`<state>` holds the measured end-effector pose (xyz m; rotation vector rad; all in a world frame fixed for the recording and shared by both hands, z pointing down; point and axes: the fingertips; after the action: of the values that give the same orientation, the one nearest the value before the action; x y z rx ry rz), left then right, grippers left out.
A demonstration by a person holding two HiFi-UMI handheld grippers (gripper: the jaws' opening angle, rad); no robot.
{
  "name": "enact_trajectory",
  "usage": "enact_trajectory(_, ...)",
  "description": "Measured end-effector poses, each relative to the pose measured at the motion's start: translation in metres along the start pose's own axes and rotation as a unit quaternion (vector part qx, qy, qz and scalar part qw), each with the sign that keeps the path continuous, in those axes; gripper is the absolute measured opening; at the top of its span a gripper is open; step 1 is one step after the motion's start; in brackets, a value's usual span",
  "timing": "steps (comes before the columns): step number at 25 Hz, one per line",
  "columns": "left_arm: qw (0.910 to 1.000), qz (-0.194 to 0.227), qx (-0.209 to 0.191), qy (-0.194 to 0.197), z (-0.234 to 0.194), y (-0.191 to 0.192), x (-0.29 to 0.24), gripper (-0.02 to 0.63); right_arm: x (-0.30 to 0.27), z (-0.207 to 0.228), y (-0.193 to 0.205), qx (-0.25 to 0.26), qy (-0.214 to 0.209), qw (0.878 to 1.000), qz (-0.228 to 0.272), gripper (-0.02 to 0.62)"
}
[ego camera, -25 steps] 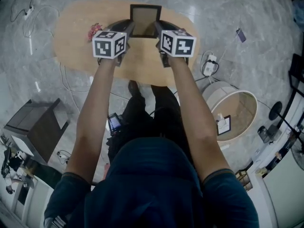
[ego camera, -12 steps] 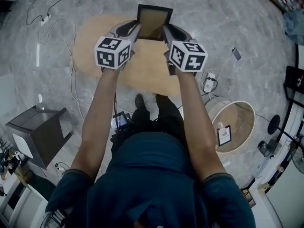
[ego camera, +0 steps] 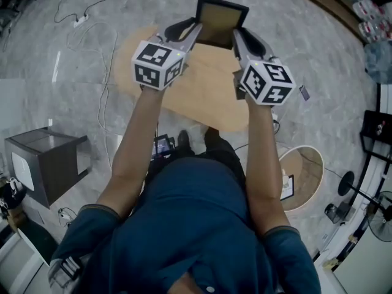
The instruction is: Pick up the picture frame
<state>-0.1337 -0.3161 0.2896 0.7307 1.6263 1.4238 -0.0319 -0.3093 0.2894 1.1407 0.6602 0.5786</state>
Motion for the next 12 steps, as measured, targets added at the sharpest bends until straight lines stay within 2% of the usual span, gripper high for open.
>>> enact_trajectory(7, 0.9975, 0.069, -0.007, -0.008, 0.0, -0.063, 0.06, 0.06, 0.025, -0.061, -0.06, 0.051, -0.021, 0.998, 0.042, 0.066)
enact_trajectory(12, 0.9937, 0.11, -0.015, -0.016, 0.001, -0.092, 0.096, 0.061, 0.04, -0.097, -0.088, 0.095, -0.033, 0.994, 0.049, 0.064)
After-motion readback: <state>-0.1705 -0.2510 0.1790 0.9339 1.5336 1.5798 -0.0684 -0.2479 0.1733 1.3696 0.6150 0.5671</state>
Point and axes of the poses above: the fingertips, and each gripper's own axes: x backward along the fingers, z to its right, y out of its underside, and after that the axes turned 9 degrees about -y, right-handed
